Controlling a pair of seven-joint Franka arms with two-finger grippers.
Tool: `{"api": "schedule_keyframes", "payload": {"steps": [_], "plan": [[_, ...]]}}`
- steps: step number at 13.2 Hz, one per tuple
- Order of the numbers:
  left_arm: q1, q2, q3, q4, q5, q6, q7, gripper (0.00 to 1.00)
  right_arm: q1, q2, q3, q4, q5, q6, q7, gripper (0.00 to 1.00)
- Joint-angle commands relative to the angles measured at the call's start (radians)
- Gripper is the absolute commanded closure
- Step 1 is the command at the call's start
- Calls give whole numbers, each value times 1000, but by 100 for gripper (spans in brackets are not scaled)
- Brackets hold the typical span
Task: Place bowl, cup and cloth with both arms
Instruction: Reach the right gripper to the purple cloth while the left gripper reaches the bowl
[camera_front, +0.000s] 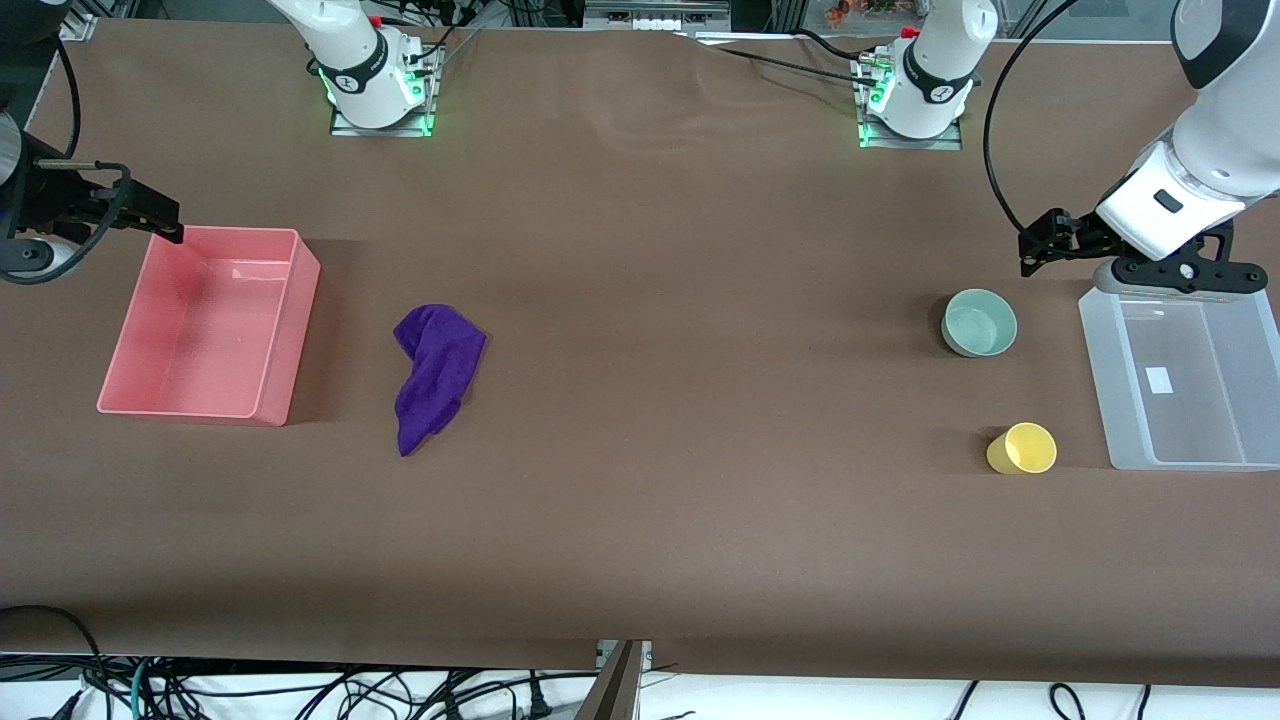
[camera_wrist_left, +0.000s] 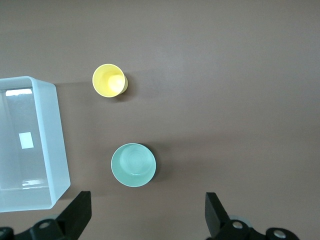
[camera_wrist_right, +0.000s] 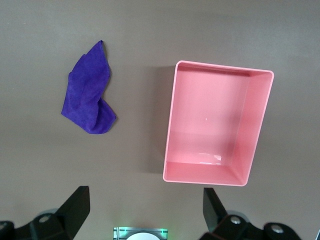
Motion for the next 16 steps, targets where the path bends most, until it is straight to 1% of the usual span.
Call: {"api": "schedule_keyframes", "payload": {"steps": [1,3,8,11,13,15,16], "plan": [[0,22,-2,35,-21,-27,-11,0,-7,10,1,21,12,-13,-17,0],[0,27,-2,37,-21,-27,-10,0,-6,12,2,33,12,-5,-21,0],[3,36,-2,35,-21,-29,-10,0,-4,12,7,26,9,1,-7,0],[7,53,3,35,-21,-44,4,0,-1,13,18,-16,2,23,-15,0],[30,77,7,34,-16,-78,10,0,-1,45,22,-62,-43,35,-16,0],[47,84,7,34,-15,-119,10,0,-1,75,22,-86,-40,35,-12,0],[49,84,7,34,-13,-122,13,0,-1,96,24,-102,-32,56,-3,0]]}}
